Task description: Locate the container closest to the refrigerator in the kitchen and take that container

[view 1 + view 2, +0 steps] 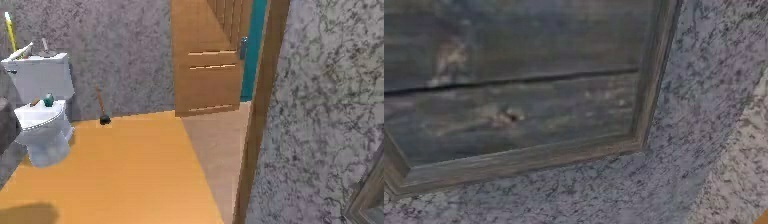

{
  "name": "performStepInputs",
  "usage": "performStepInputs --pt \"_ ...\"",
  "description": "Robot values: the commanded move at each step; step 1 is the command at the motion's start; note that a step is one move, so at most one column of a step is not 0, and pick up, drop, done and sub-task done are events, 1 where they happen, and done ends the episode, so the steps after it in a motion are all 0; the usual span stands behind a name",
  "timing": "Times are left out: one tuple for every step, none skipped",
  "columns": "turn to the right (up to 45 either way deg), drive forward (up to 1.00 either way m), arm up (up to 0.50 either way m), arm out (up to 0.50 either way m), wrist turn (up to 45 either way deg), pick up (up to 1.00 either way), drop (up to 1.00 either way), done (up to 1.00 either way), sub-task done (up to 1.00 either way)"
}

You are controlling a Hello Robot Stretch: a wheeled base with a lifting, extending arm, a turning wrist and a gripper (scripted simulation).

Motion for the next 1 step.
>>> performStepInputs --pt "-45.0 0.0 0.0 0.0 0.0 0.0 0.0 0.0 0.0"
